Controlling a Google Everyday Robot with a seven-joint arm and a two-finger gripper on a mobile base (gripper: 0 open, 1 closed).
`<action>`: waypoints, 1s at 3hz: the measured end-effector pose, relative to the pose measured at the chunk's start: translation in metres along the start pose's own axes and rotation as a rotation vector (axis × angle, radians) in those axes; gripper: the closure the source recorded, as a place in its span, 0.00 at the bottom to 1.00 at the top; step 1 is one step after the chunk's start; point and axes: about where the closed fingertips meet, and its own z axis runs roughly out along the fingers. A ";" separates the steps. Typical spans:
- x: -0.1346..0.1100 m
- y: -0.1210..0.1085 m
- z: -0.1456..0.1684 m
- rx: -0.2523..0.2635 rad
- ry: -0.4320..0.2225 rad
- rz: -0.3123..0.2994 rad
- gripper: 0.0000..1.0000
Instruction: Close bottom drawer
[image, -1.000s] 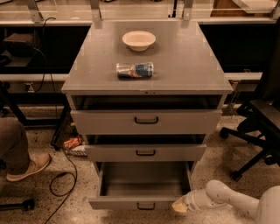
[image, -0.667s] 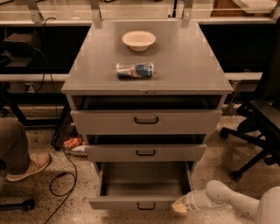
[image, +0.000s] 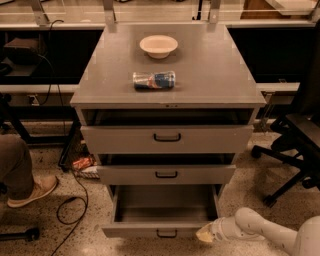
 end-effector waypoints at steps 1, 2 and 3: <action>-0.011 -0.014 0.005 0.016 -0.035 -0.029 1.00; -0.011 -0.016 0.006 0.021 -0.037 -0.028 1.00; -0.012 -0.032 0.013 0.052 -0.052 -0.025 1.00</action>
Offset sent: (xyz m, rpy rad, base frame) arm 0.1144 -0.0031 -0.0093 0.0697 -0.2893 -0.0027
